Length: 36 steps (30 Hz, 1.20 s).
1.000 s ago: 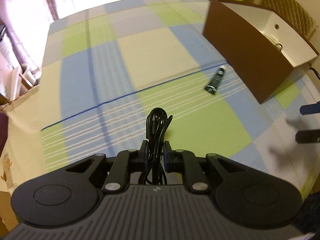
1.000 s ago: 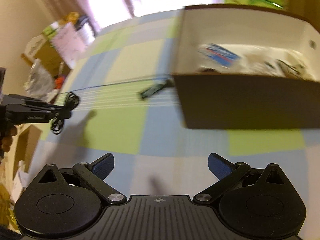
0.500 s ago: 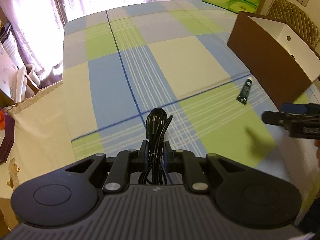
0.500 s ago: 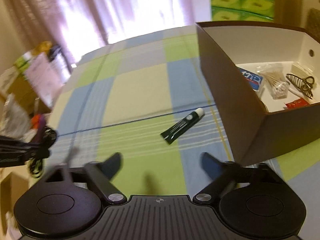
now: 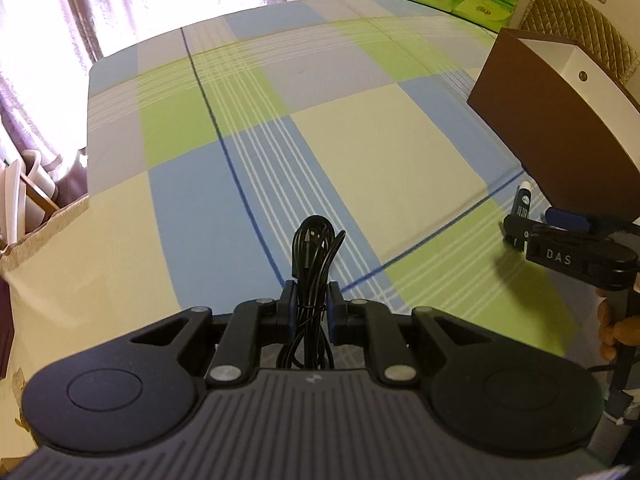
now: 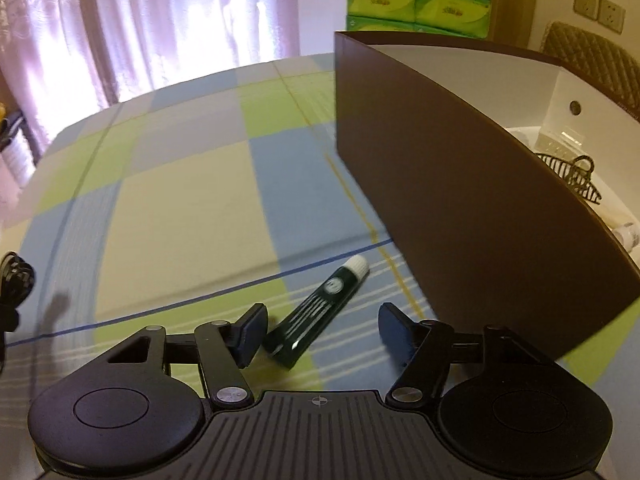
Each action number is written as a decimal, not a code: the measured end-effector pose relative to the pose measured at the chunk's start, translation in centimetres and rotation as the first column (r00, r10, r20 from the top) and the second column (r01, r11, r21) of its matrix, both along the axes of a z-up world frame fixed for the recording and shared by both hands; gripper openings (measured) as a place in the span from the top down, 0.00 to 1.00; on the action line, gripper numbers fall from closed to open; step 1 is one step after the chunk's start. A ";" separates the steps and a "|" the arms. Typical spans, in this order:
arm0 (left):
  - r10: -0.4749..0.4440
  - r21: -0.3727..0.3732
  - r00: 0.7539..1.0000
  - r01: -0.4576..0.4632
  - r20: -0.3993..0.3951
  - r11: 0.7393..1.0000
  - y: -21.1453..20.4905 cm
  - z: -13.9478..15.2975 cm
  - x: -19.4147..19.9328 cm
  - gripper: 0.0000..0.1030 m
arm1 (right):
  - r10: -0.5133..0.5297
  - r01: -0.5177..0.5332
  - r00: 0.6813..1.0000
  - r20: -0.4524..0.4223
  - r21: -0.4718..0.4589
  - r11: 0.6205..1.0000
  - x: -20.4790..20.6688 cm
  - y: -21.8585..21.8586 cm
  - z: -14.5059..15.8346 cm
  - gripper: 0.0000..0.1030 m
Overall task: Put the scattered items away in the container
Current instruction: 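Grasp the black cable with the left tool while the right tool grasps the green tube, then carry the black cable and green tube over the brown box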
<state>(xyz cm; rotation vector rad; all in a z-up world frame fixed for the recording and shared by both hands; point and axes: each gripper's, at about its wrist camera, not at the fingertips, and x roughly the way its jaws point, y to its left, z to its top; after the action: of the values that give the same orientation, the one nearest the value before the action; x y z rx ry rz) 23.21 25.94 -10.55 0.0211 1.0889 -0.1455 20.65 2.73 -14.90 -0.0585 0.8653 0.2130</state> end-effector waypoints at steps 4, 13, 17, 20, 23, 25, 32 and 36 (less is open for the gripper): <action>0.001 -0.004 1.000 -0.001 -0.007 1.000 0.0 -0.3 0.5 0.89 | 0.027 -0.027 0.999 0.021 -0.005 1.000 0.7 -0.1 -0.7 0.42; 0.017 -0.009 1.000 -0.017 -0.022 1.000 -0.4 -0.6 -0.2 0.89 | 0.202 -0.201 0.978 0.053 -0.020 0.979 0.8 0.2 -1.1 0.81; 0.026 -0.007 0.999 -0.026 -0.030 1.000 -0.8 -0.6 -1.0 0.89 | 0.274 -0.274 0.961 0.031 -0.017 0.962 0.1 -0.2 -0.9 0.81; 0.031 -0.005 0.999 -0.031 -0.031 1.000 -1.1 -0.4 -1.6 0.89 | 0.318 -0.318 0.948 0.000 0.010 0.948 -0.9 -1.0 -0.4 0.81; 0.033 -0.001 0.999 -0.033 -0.027 0.999 -1.4 -0.1 -2.2 0.89 | 0.361 -0.360 0.932 -0.025 0.031 0.933 -1.5 -1.7 -0.1 0.81; 0.033 0.003 0.999 -0.033 -0.022 0.999 -1.7 0.2 -2.6 0.89 | 0.392 -0.391 0.919 -0.042 0.043 0.920 -2.1 -2.1 0.1 0.81; 0.027 0.016 1.000 -0.027 -0.012 1.000 -3.5 1.0 -4.2 0.89 | 0.469 -0.461 0.879 -0.087 0.091 0.883 -4.5 -4.5 0.8 0.81; 0.017 0.020 1.000 -0.017 -0.006 1.000 -4.9 1.4 -5.1 0.89 | 0.498 -0.490 0.863 -0.089 0.101 0.866 -5.8 -6.5 1.6 0.81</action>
<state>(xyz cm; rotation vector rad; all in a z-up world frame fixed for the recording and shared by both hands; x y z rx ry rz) 18.15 20.99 -9.17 0.0293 1.0967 -0.1200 14.86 -3.80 -13.33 -0.2022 0.9426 0.7398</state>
